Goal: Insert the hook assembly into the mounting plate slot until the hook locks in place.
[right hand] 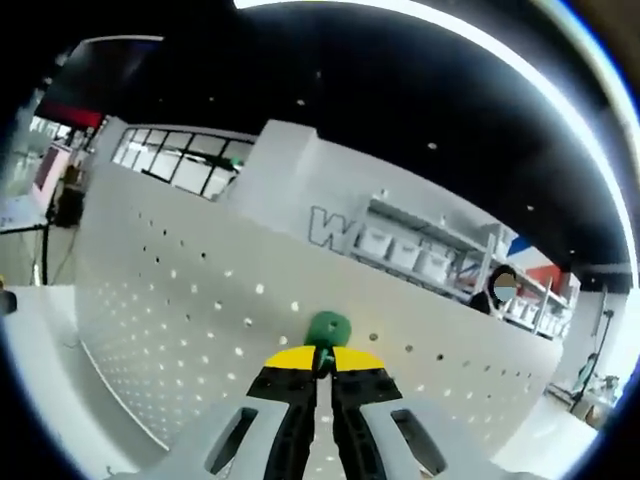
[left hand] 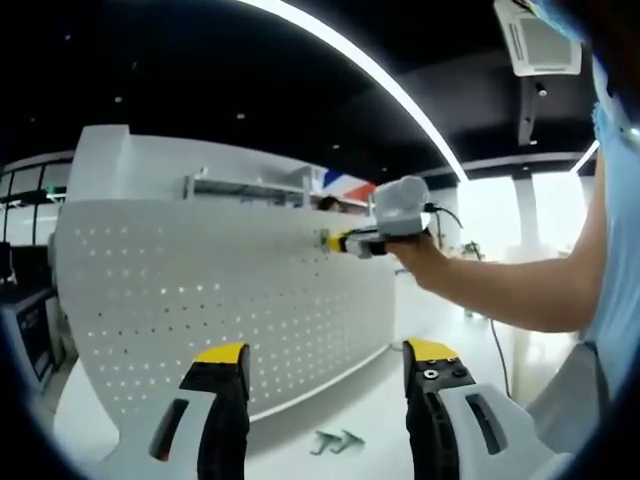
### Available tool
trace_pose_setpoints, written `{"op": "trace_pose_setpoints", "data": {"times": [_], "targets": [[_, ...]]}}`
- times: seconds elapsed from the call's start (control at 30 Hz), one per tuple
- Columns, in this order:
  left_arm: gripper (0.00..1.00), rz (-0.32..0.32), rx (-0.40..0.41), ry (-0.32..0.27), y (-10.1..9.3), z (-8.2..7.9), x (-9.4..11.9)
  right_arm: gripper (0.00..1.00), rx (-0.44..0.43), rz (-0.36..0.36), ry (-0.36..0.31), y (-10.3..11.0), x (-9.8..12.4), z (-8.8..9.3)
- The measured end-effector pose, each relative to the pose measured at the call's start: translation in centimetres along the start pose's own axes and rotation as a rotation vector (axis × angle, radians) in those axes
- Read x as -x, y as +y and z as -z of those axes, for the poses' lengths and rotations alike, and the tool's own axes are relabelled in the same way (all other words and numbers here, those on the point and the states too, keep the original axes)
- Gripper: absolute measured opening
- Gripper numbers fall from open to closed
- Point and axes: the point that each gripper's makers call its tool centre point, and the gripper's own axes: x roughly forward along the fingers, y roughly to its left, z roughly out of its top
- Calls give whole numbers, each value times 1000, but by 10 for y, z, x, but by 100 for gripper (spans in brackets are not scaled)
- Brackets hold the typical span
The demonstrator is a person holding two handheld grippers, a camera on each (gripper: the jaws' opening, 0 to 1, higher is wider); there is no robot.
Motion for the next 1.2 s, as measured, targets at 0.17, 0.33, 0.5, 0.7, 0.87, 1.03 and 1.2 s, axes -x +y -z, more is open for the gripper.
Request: {"op": "trace_pose_setpoints", "data": {"times": [0.17,0.33,0.5,0.7,0.87,1.03,1.2], "targets": [[63,-3,2,0,1,0,1,3,-59,-16,-12,-1,2,0],[63,-3,4,-1,0,0,1,3,-87,-26,-12,1,1,1],[63,-6,3,-2,1,0,1,4,-91,-31,-2,2,1,7],[64,-8,1,0,2,0,3,6,-93,-36,12,3,4,15],[64,-11,0,2,3,0,2,14,-88,-27,7,-2,5,17],[63,-9,-3,6,2,1,2,29,-99,-16,9,-7,7,22],[63,-8,-2,10,2,2,2,34,-98,-11,12,-8,12,27]]}}
